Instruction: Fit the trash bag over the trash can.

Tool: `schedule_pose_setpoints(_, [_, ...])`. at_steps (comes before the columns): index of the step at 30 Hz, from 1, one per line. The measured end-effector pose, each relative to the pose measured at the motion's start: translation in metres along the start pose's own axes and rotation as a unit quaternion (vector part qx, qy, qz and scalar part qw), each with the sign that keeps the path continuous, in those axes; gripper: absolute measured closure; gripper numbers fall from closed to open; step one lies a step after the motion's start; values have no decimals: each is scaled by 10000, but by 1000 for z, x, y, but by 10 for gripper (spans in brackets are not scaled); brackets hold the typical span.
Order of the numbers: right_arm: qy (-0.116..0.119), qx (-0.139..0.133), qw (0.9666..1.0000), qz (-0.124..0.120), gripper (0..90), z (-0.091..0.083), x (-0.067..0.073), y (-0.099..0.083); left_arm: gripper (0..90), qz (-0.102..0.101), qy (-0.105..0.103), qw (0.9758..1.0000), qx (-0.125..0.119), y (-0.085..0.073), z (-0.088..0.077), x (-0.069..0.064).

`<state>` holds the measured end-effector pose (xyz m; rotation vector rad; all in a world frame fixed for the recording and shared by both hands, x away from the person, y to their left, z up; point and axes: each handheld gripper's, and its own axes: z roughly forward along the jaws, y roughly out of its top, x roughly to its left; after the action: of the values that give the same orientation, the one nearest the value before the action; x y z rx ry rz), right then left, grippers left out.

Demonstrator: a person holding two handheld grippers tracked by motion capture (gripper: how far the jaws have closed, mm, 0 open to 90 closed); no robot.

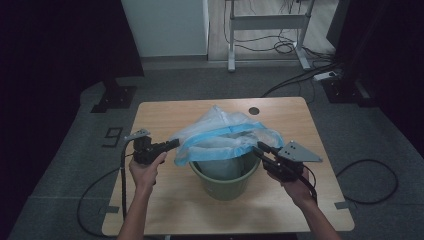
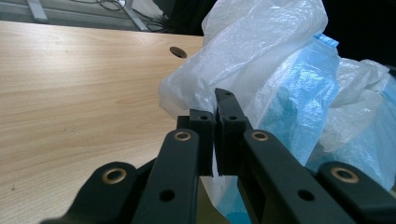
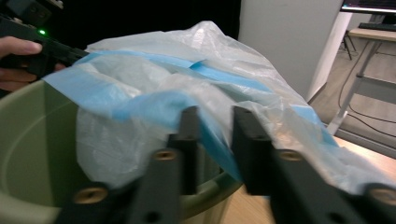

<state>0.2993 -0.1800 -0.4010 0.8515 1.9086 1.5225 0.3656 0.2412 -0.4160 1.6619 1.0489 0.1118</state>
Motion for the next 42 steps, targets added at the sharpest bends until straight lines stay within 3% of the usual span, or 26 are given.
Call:
schedule_pose_setpoints(3, [36, -19, 10000, -43, 755, -3, 1, -1, 874, -15, -8, 10000, -13, 0, -1, 0])
schedule_pose_setpoints(5, [-22, -36, 10000, -23, 826, -5, 0, -2, 874, -19, -7, 10000, -16, 0, 0, 0])
schedule_pose_setpoints(7, [7, -39, 10000, 27, 885, -6, -2, -1, 874, -23, -15, 10000, -19, 0, 0, 0])
schedule_pose_setpoints(12, [141, -149, 9994, 283, 893, -9, -7, -3, 875, -15, -6, 10000, -19, 0, -1, 0])
schedule_pose_setpoints(17, [481, -446, 9966, 495, 893, -27, 2, -9, 876, -10, -32, 10000, -38, -1, -6, 0])
schedule_pose_setpoints(20, [719, -476, 9950, 512, 894, -40, 13, -18, 880, -19, -58, 10000, -32, -3, -9, 1])
schedule_pose_setpoints(23, [975, -394, 9929, 562, 894, -52, 24, -32, 885, -31, -86, 10000, -26, -6, -12, 1])
schedule_pose_setpoints(28, [1208, -189, 9910, 541, 894, -57, 37, -54, 896, -26, -106, 9999, 35, -9, -13, 0])
schedule_pose_setpoints(36, [1493, 226, 9874, 476, 894, -43, 48, -77, 900, 12, -212, 9996, 210, -14, -12, -2])
schedule_pose_setpoints(42, [1517, 535, 9862, 394, 894, -31, 48, -86, 900, 53, -338, 9985, 432, -22, -12, -6])
